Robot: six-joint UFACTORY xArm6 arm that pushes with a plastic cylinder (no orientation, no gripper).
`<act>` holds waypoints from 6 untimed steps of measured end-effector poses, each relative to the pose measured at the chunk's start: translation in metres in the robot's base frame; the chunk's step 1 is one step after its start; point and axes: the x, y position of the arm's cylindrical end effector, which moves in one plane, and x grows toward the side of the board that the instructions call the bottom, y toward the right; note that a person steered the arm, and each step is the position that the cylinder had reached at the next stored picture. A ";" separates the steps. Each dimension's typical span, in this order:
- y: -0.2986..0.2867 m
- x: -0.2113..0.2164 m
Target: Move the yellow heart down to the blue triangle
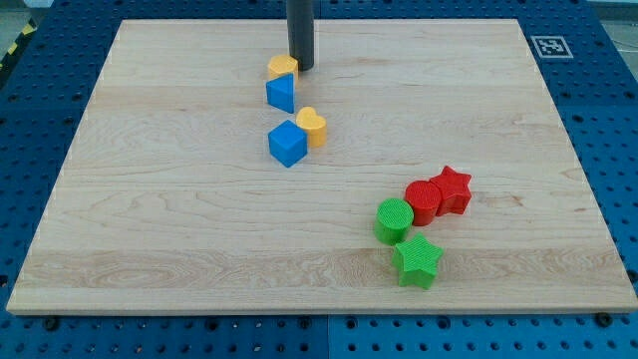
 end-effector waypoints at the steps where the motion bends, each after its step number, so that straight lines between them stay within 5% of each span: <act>1: 0.035 -0.010; 3: 0.129 0.075; 4: 0.126 0.144; 6: 0.072 0.173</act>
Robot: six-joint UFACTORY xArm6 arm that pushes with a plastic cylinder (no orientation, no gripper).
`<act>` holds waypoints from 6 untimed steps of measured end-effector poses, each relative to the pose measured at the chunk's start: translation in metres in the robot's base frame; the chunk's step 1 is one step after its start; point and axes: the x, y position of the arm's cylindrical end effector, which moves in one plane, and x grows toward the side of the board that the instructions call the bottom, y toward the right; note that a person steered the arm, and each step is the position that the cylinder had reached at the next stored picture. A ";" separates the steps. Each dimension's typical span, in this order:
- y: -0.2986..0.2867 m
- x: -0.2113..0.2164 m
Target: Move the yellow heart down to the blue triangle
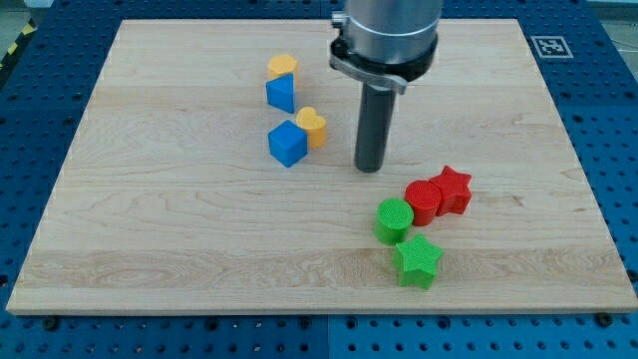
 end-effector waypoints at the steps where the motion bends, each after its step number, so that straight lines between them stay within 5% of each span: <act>1: -0.024 -0.012; 4: -0.089 -0.049; 6: -0.060 -0.011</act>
